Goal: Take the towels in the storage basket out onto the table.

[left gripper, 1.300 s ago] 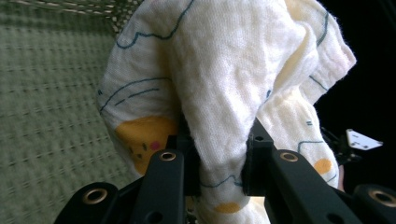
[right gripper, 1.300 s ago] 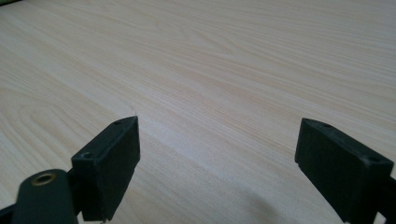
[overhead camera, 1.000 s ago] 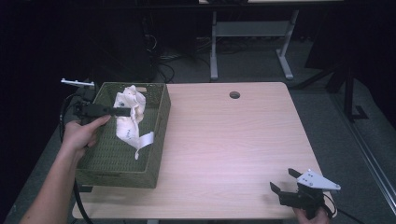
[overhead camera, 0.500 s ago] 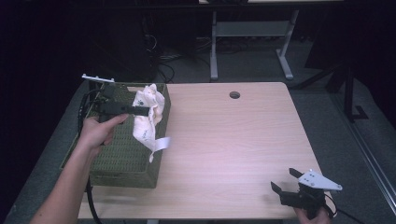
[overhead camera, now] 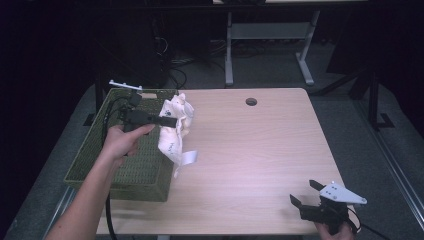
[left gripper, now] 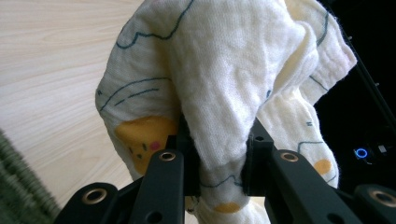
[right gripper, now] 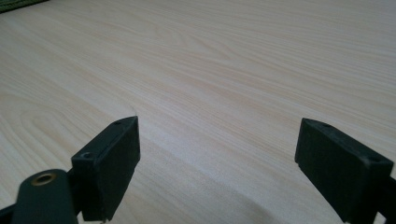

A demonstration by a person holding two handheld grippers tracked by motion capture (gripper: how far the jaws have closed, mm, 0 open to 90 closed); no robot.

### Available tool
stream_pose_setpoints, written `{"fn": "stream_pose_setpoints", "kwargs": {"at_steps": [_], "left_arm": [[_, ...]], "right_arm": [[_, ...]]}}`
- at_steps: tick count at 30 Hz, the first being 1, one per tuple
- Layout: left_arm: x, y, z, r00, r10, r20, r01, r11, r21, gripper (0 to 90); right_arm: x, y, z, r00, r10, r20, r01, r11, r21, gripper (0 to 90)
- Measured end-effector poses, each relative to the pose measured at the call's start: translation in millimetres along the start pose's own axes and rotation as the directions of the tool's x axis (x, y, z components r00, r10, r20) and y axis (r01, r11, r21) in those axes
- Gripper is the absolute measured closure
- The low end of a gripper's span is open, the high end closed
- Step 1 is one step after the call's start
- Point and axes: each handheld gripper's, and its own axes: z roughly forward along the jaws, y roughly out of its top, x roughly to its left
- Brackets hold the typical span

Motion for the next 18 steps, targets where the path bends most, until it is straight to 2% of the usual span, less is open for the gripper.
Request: {"fn": "stream_pose_setpoints", "kwargs": {"at_steps": [9,12,18], "left_arm": [[-12.5,8.3,28.8,0.9991,0.029,0.031,-0.030,0.9988,0.038,73.0],[-16.4,10.1,38.7,0.9988,0.040,0.030,-0.041,0.9978,0.053,73.0],[-19.4,12.5,59.1,0.9982,0.039,0.046,-0.043,0.9961,0.077,73.0]], "right_arm": [[0.1,0.9,-0.7,1.0000,-0.001,0.001,0.001,1.000,-0.006,13.6],[-0.1,1.1,-1.3,1.0000,-0.001,0.001,0.001,1.000,-0.009,13.6],[-0.4,1.4,-2.2,1.0000,0.002,-0.002,-0.002,1.000,-0.017,13.6]]}}
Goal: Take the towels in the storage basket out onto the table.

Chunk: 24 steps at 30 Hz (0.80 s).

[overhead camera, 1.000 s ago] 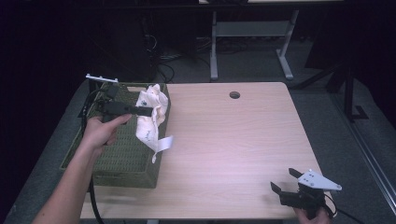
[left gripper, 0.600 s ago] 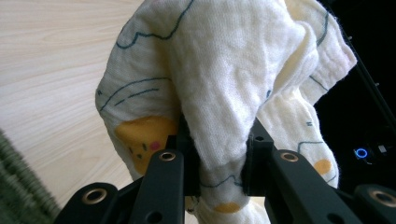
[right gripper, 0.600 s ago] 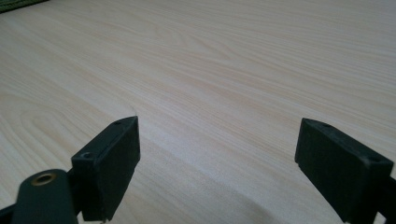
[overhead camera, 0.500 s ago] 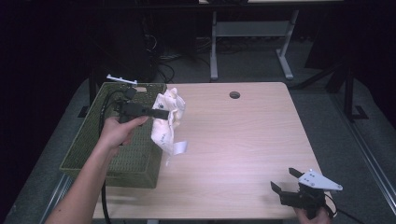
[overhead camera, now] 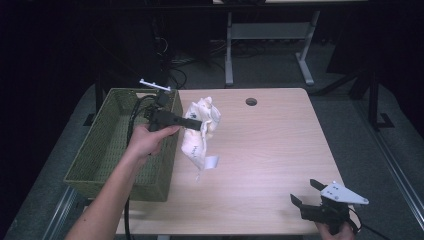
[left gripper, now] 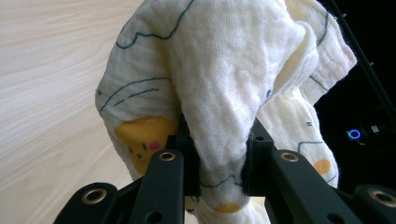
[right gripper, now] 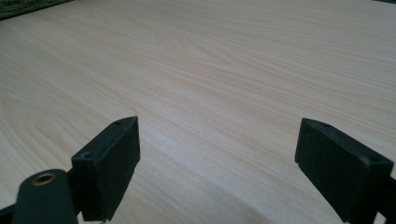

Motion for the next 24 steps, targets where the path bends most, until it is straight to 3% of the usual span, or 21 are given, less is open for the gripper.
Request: {"fn": "stream_pose_setpoints", "kwargs": {"at_steps": [24], "left_arm": [[-4.3,9.2,69.1,0.9997,0.016,0.020,-0.017,0.9959,0.089,72.7]], "right_arm": [[0.3,1.7,-2.5,0.9999,0.014,-0.003,-0.014,1.000,-0.008,13.6]]}}
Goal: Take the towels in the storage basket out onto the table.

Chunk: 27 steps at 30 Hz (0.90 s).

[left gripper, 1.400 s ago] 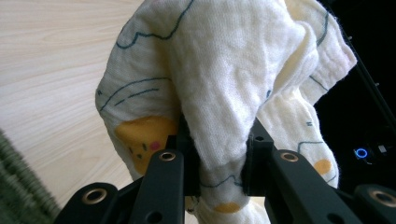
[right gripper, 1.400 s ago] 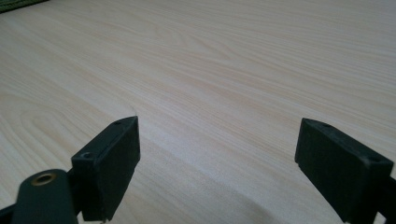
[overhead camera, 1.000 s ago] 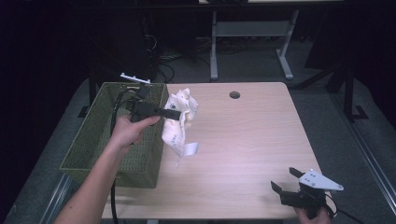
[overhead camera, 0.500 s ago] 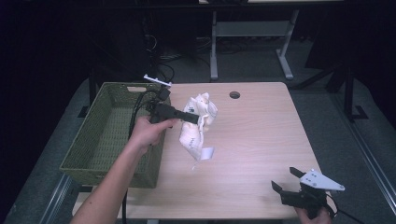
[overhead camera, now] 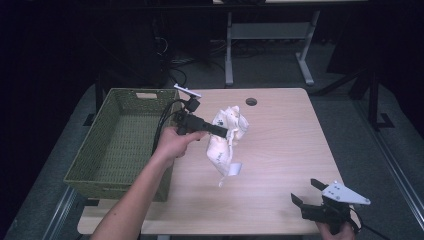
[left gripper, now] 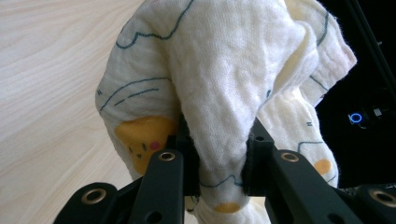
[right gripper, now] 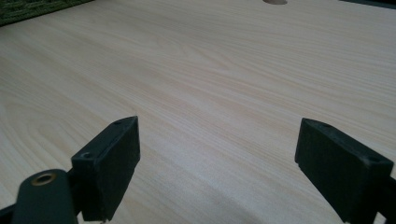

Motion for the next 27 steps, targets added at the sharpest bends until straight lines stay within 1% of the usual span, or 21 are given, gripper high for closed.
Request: {"fn": "stream_pose_setpoints", "kwargs": {"at_steps": [2,3,7,10,12,13,15,17,19,21,23,24,26,27], "left_arm": [[1.3,0.4,5.0,1.0000,0.001,-0.003,-0.001,1.0000,0.002,72.7],[1.3,0.3,7.8,0.9999,-0.004,-0.012,0.004,1.0000,0.000,72.7],[4.8,1.1,20.0,0.9996,0.001,-0.028,-0.001,0.9999,0.015,72.6],[7.7,2.3,30.0,0.9994,-0.011,-0.033,0.012,0.9997,0.020,72.5],[9.4,3.1,36.7,0.9986,-0.013,-0.050,0.014,0.9996,0.025,72.4],[9.7,3.6,39.8,0.9982,-0.021,-0.056,0.022,0.9994,0.027,72.5],[12.1,4.3,45.2,0.9978,-0.025,-0.061,0.027,0.9993,0.027,72.4],[13.1,4.2,50.2,0.9964,-0.025,-0.082,0.027,0.9992,0.030,72.4],[14.7,3.5,55.6,0.9937,-0.022,-0.110,0.027,0.9989,0.040,72.0],[17.3,1.7,61.6,0.9900,-0.027,-0.139,0.034,0.9984,0.046,71.8],[20.0,-0.3,66.5,0.9855,-0.032,-0.167,0.039,0.9984,0.042,71.5],[21.8,-1.0,69.6,0.9815,-0.025,-0.190,0.035,0.9981,0.050,71.3],[24.3,-3.3,77.5,0.9681,-0.013,-0.250,0.031,0.9970,0.071,70.8],[24.7,-4.5,81.6,0.9617,-0.015,-0.274,0.034,0.9973,0.065,70.8]], "right_arm": [[-0.2,0.1,-0.3,1.0000,-0.001,-0.001,0.001,1.000,-0.002,13.6],[-0.5,0.2,-0.4,1.0000,-0.006,-0.001,0.006,1.000,-0.004,13.6],[-0.8,0.1,-0.9,1.0000,-0.004,0.002,0.004,1.000,-0.009,13.6],[-1.2,0.1,-1.1,1.0000,-0.007,0.003,0.007,1.000,-0.011,13.6],[-1.4,0.0,-1.0,1.0000,-0.005,0.002,0.005,1.000,-0.010,13.6],[-1.5,0.0,-1.2,1.0000,-0.006,0.003,0.006,1.000,-0.010,13.6],[-1.7,-0.1,-1.6,1.0000,-0.006,0.002,0.006,1.000,-0.012,13.6],[-1.8,-0.1,-1.7,1.0000,-0.004,0.002,0.004,1.000,-0.013,13.6],[-1.8,0.0,-2.0,1.0000,-0.004,0.002,0.004,1.000,-0.015,13.6],[-1.9,0.1,-2.2,1.0000,-0.004,0.002,0.004,1.000,-0.017,13.6],[-2.0,0.1,-2.5,1.0000,-0.005,0.001,0.005,1.000,-0.016,13.6],[-2.4,0.0,-2.3,1.0000,-0.008,0.002,0.008,1.000,-0.017,13.6],[-2.1,0.0,-2.2,1.0000,-0.006,0.001,0.006,1.000,-0.015,13.6],[-2.1,0.0,-1.9,1.0000,-0.006,-0.001,0.006,1.000,-0.017,13.6]]}}
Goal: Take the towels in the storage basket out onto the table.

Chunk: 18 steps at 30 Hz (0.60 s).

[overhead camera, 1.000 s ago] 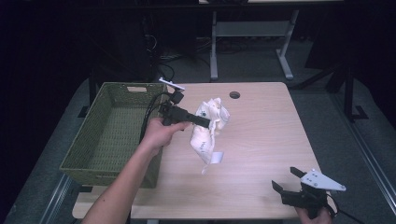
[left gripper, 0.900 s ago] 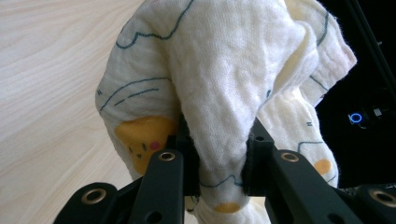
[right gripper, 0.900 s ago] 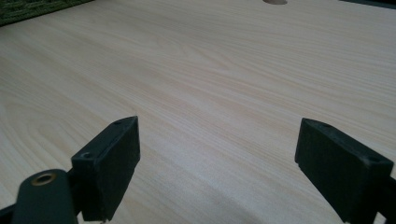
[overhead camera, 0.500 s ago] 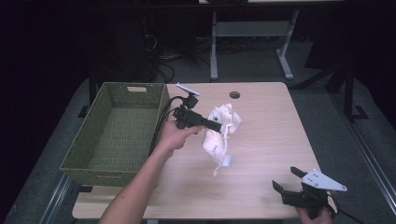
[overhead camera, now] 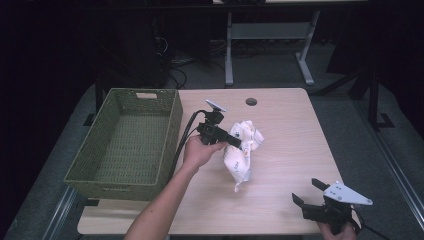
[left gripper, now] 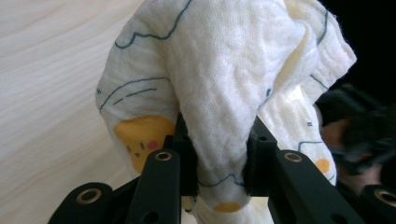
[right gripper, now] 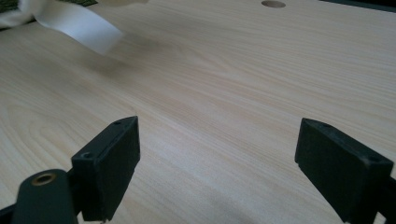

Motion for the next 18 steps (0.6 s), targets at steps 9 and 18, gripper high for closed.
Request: {"fn": "stream_pose_setpoints", "kwargs": {"at_steps": [9,18], "left_arm": [[1.3,-5.6,25.7,0.9844,0.063,-0.164,-0.054,0.9969,0.057,69.2],[3.4,-9.5,38.5,0.9555,0.082,-0.283,-0.069,0.9960,0.058,67.0]], "right_arm": [[-0.3,-0.1,0.5,1.0000,-0.002,0.000,0.002,1.000,0.002,13.6],[-0.8,0.2,0.4,1.0000,-0.004,-0.001,0.004,1.000,-0.001,13.6]]}}
